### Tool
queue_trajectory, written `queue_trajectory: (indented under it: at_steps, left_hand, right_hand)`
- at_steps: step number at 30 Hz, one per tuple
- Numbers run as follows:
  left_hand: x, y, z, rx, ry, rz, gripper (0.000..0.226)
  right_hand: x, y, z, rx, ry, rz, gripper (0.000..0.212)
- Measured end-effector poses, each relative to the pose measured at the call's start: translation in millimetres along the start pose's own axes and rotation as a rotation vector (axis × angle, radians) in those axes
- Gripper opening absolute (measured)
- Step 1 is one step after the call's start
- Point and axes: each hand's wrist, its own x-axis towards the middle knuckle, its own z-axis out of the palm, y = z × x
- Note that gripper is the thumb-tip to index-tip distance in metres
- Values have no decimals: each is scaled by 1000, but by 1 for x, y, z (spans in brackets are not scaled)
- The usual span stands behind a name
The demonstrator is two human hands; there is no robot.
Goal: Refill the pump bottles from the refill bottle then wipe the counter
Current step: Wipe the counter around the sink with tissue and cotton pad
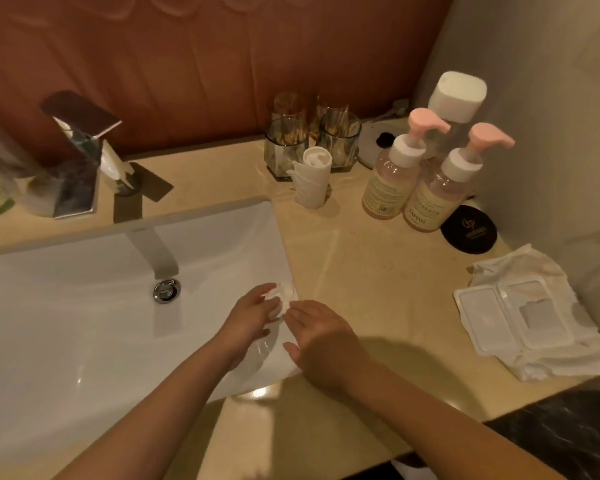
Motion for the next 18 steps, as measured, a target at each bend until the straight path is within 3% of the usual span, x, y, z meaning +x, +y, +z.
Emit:
queue_trajectory:
  at_steps: [3,6,11,14,16,18]
  left_hand:
    - [0,1,9,-56,92,91,25]
    - [-1,11,10,-154,142,159,22]
    - [-7,35,12,-281,18,274,22]
    - [-6,50,11,-240,-47,331,28]
    - [-3,56,7,-168,-12,348,30]
    - [-1,54,1,-125,61,336,33]
  right_hand:
    - [-1,-1,-11,122,18,67,40]
    - [2,-2,-20,330,154,165,30]
    - [29,-6,-42,818,327,415,41]
    - [50,4,-60,718,435,446,31]
    - [57,20,-67,460,470,389,27]
    - [55,38,-64,156,393,268,23]
